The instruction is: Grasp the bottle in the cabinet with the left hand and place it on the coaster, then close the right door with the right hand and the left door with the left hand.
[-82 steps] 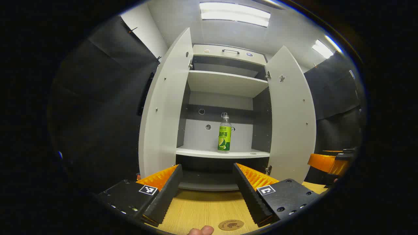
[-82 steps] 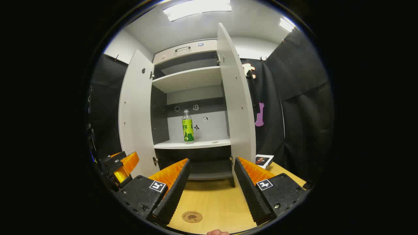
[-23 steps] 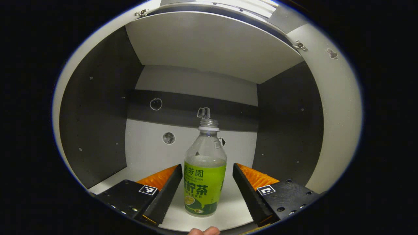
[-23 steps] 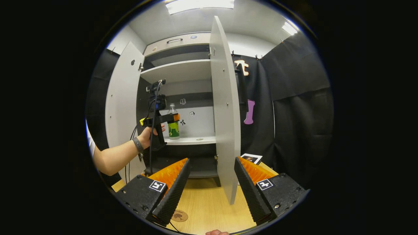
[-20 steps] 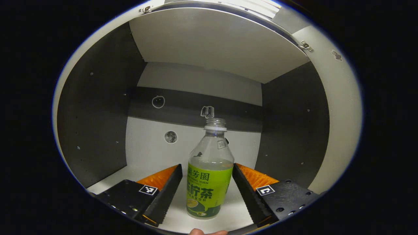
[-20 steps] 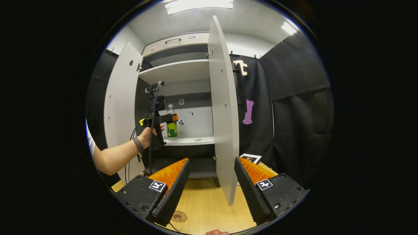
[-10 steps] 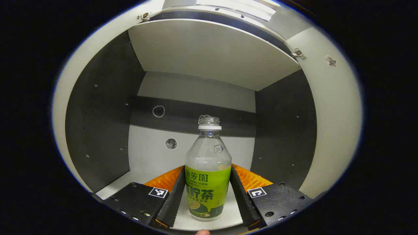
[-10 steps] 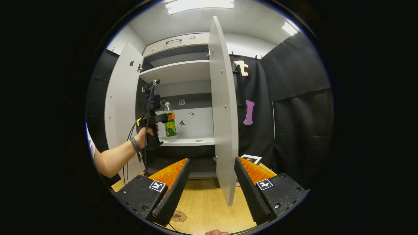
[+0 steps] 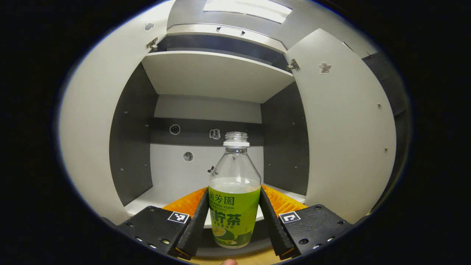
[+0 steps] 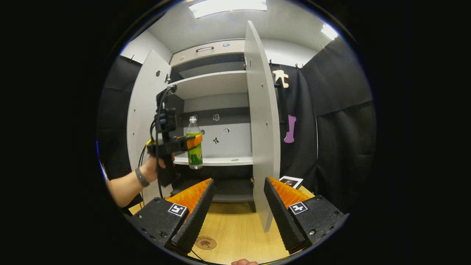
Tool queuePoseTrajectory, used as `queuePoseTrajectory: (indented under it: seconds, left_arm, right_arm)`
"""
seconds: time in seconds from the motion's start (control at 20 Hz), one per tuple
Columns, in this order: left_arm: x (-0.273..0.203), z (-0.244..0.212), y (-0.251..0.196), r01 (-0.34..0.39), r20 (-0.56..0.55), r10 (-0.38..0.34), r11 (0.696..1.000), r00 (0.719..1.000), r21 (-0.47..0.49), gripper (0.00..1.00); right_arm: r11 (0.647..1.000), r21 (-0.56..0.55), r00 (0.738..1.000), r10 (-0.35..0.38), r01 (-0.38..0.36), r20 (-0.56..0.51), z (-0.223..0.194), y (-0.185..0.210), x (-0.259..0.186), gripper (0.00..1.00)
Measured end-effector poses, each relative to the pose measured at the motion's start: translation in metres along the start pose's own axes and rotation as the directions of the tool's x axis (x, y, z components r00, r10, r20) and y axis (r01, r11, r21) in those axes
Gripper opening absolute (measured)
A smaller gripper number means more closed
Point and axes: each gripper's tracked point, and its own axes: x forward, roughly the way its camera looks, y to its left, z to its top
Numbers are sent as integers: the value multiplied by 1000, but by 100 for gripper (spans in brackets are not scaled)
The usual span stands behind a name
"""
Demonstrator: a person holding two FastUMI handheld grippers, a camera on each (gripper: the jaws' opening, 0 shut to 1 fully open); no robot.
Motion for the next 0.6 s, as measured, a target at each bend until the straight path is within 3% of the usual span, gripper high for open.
queuePoseTrajectory:
  seconds: [0.2,0.45,0.6]
  left_arm:
    - [-49,-43,-17,-40,4,40,999,999,18,73]
    - [-102,-130,-52,-56,-94,60,998,994,37,73]
    - [-123,-176,-63,-72,-156,71,997,985,-1,74]
  right_arm:
    - [1000,9,1000,13,-13,-8,-2,2,-8,83]
    - [999,12,999,35,-35,2,3,0,-17,83]
    - [999,8,999,36,-36,-6,4,-5,-20,83]
